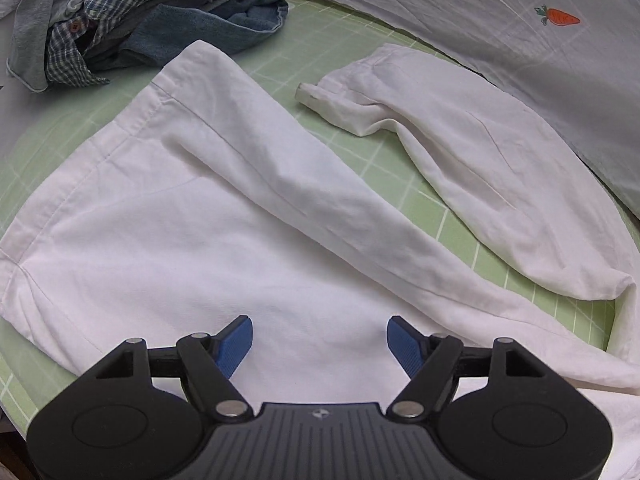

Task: Fold clothes

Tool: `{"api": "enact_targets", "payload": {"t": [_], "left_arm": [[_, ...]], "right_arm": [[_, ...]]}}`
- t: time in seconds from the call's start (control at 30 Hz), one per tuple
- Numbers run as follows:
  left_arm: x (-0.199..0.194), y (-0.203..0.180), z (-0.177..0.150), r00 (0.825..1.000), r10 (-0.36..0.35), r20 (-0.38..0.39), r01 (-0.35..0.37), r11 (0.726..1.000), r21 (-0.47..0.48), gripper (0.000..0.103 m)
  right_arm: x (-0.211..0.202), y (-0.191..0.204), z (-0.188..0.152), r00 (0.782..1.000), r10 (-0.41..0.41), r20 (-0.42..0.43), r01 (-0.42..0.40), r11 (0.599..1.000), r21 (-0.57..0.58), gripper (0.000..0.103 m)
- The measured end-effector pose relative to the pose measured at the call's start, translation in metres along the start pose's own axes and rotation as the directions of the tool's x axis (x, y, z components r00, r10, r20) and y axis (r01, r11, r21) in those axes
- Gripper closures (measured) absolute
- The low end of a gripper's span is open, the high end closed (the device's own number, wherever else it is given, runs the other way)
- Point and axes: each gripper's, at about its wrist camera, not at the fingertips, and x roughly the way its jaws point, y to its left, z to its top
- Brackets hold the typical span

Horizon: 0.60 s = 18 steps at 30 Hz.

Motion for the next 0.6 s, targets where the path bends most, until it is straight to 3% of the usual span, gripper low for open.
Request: {"api": "enact_targets", "payload": {"t": [0.1, 0.27, 0.37, 0.47, 0.53, 0.6], "left_arm": [[0.007, -0.002, -0.004, 1.0, 0.025, -0.015, -0.025, 1.0, -0.016, 0.028], [0.009, -0.016, -0.007, 0.999, 0.039, -0.024, -0.037, 0.998, 0.058, 0.027], [0.011, -0.025, -0.011, 0.997, 0.069, -0.019, -0.067, 0.991, 0.112, 0.022], [0.012, -0.031, -0.014, 0.996, 0.087, -0.016, -0.084, 0.985, 0.15, 0.019], [0.013, -0.033, -0.014, 0.996, 0.091, -0.02, -0.087, 0.982, 0.167, 0.016], [0.014, -0.035, -0.014, 0.995, 0.091, -0.027, -0.085, 0.98, 0.179, 0.012]], "right_arm": [[0.017, 0.008, 0.017, 0.999, -0.025, 0.02, 0.026, 0.997, -0.073, 0.057], [0.042, 0.025, 0.051, 0.998, -0.064, 0.018, 0.066, 0.986, -0.153, 0.056], [0.026, 0.03, 0.051, 0.995, -0.081, 0.051, 0.087, 0.987, -0.132, 0.051], [-0.005, 0.032, 0.044, 0.988, -0.06, 0.141, 0.072, 0.995, -0.076, 0.049], [-0.021, 0.039, 0.04, 0.982, -0.029, 0.187, 0.049, 0.993, -0.106, 0.048], [-0.021, 0.052, 0.04, 0.984, 0.023, 0.176, 0.01, 0.983, -0.185, 0.05]]}}
